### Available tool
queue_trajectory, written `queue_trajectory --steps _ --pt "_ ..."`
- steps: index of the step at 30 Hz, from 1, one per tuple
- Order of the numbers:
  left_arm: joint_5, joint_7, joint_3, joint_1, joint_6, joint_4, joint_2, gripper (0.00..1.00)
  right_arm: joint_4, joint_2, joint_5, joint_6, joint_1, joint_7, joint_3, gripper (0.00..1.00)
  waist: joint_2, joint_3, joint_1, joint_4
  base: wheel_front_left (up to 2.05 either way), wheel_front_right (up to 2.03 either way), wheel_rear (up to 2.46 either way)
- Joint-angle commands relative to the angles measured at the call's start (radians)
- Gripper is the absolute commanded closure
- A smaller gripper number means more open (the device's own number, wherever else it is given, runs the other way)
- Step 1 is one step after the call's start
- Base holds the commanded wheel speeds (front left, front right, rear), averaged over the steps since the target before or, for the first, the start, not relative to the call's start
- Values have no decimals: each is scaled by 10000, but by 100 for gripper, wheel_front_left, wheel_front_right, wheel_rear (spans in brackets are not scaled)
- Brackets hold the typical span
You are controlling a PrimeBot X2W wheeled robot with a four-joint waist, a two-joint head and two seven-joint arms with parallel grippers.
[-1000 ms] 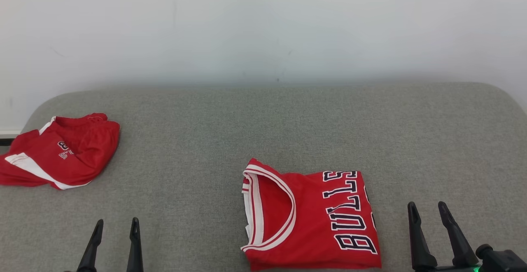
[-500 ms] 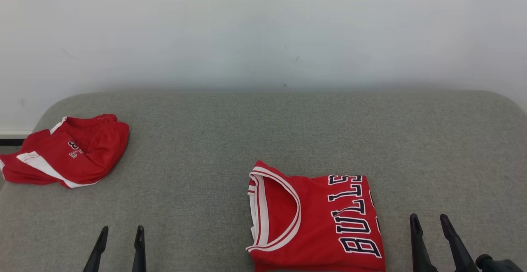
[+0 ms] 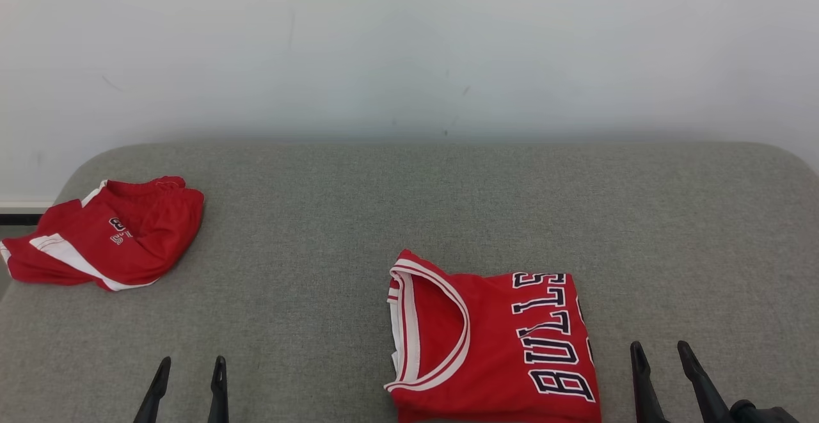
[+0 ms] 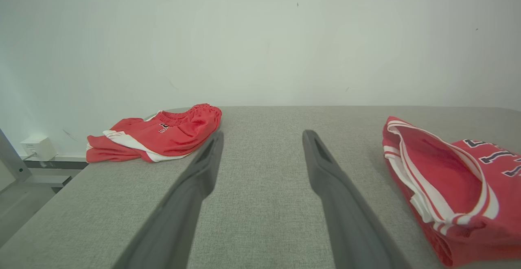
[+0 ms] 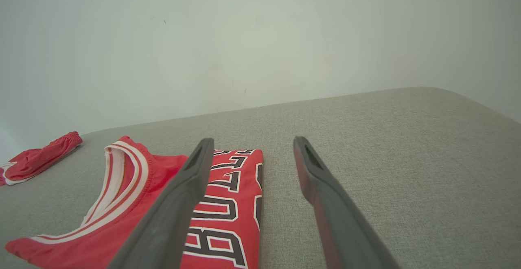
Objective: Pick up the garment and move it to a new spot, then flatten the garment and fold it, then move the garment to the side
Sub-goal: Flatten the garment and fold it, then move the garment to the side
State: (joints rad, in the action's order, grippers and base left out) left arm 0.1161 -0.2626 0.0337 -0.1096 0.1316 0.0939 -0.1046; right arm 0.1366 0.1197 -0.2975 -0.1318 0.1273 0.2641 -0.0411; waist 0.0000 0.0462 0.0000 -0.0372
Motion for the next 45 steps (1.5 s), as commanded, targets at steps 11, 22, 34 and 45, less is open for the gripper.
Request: queue_trajectory --steps 11,22,34,45 --pt "-98 -31 112 -61 -19 71 139 0 461 231 122 25 -618 -120 -121 0 0 -38 0 -36 0 0 0" --pt "-101 -31 -126 234 -19 153 287 0 2482 379 510 25 -2473 -1620 -209 0 0 -277 0 -425 0 0 0" --pt "-93 -31 -312 434 -19 253 366 0 5576 201 368 25 -3739 -1640 -439 0 0 -476 0 -753 0 0 0" --pt "-119 -31 -357 638 -19 285 356 0 7975 -114 100 25 -4746 -1458 -759 0 0 -739 0 -924 0 0 0"
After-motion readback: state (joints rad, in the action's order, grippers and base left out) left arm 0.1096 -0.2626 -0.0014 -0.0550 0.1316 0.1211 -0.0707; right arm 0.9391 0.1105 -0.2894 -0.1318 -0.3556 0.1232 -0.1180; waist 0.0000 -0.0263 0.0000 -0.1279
